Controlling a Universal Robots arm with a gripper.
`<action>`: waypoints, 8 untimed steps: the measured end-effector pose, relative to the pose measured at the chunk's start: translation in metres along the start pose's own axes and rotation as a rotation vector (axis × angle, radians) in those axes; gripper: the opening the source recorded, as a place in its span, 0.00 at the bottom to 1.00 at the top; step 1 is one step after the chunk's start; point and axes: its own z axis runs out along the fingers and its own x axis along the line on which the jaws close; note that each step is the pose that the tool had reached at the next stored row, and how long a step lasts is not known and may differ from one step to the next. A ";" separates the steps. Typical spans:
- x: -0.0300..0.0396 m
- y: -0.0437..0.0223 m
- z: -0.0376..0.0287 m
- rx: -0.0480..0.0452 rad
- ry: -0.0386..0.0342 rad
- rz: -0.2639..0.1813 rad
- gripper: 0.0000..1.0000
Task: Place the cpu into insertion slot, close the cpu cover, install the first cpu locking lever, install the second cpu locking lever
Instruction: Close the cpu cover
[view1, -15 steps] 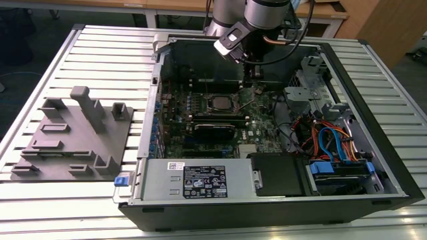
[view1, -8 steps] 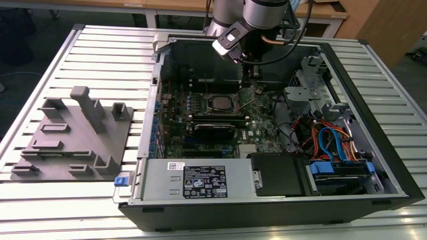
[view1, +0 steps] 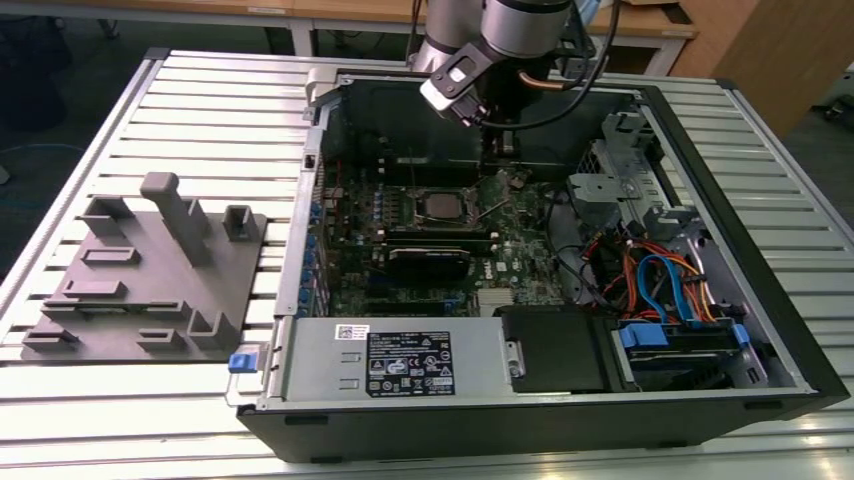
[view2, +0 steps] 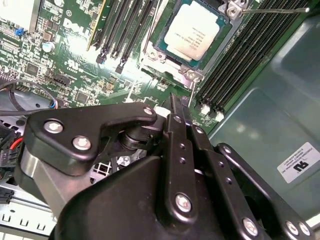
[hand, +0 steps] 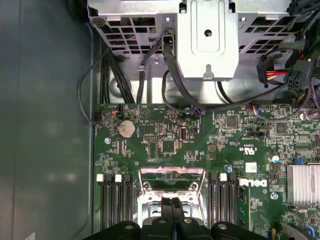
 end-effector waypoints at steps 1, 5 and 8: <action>0.0000 -0.0005 0.0000 0.0000 0.0000 0.000 0.10; 0.0000 -0.0027 0.0000 0.0000 0.0000 0.000 0.10; -0.0001 -0.0042 0.0000 0.0000 0.0001 0.000 0.10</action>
